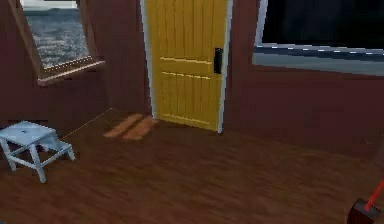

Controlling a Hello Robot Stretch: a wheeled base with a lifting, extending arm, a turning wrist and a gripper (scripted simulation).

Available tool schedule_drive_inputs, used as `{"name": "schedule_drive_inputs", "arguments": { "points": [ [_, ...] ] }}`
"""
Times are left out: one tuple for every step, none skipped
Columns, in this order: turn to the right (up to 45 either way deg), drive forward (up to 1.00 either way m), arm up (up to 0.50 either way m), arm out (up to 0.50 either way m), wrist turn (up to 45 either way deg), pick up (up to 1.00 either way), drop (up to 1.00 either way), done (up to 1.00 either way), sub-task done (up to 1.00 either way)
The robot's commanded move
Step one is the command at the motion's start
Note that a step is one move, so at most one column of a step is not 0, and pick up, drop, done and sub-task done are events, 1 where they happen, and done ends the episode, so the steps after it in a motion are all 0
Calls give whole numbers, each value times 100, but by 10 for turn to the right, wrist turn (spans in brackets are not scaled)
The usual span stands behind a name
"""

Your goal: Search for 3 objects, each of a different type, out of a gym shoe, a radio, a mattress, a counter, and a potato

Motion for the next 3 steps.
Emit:
{"name": "schedule_drive_inputs", "arguments": {
  "points": [
    [450, 0, 0, 0, 0, 0, 0, 0, 0],
    [450, 0, 0, 0, 0, 0, 0, 0, 0],
    [180, 0, 0, 0, 0, 0, 0, 0, 0]
  ]
}}
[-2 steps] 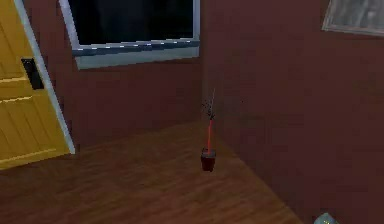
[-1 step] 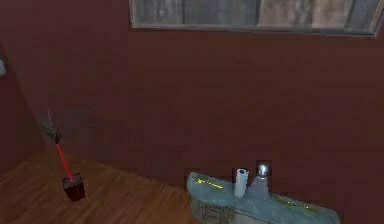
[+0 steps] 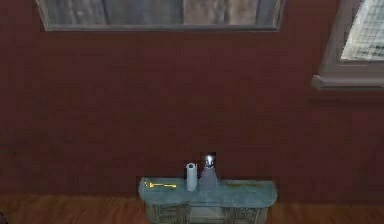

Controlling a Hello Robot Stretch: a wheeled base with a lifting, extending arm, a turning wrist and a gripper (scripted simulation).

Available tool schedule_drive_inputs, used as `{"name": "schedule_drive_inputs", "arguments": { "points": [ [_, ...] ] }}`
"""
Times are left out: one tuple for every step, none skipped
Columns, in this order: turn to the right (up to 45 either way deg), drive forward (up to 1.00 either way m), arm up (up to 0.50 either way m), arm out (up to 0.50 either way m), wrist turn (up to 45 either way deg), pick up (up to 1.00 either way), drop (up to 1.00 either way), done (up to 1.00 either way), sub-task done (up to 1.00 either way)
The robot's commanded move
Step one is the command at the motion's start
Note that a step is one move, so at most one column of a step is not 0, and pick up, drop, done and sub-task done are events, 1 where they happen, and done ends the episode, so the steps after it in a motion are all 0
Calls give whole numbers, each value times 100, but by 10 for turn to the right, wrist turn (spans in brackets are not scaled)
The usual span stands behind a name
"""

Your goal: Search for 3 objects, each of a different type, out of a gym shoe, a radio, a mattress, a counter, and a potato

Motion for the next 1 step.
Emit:
{"name": "schedule_drive_inputs", "arguments": {
  "points": [
    [0, 15, 0, 0, 0, 0, 0, 0, 0]
  ]
}}
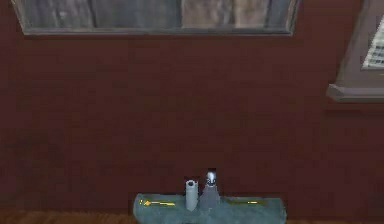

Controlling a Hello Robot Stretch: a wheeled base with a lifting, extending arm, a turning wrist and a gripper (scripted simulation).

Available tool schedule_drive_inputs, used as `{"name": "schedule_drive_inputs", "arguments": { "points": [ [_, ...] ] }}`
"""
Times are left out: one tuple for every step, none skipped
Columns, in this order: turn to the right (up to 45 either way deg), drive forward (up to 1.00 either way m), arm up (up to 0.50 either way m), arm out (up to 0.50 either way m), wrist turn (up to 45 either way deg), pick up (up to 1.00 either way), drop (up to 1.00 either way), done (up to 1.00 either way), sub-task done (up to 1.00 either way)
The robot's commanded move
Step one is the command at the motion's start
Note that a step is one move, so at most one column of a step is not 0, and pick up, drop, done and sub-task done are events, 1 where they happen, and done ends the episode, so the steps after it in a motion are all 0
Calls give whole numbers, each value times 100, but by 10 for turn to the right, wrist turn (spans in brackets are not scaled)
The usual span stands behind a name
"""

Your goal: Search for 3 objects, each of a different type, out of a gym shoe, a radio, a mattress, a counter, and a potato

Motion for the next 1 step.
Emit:
{"name": "schedule_drive_inputs", "arguments": {
  "points": [
    [-450, 0, 0, 0, 0, 0, 0, 0, 0]
  ]
}}
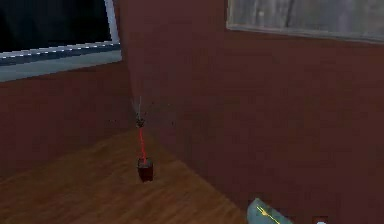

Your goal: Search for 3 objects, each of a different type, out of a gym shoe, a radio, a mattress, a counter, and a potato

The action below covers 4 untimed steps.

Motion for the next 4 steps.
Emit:
{"name": "schedule_drive_inputs", "arguments": {
  "points": [
    [-450, 0, 0, 0, 0, 0, 0, 0, 0],
    [-420, 0, 0, 0, 0, 0, 0, 0, 0],
    [0, 90, 0, 0, 0, 0, 0, 0, 0],
    [-360, 0, 0, 0, 0, 0, 0, 0, 0]
  ]
}}
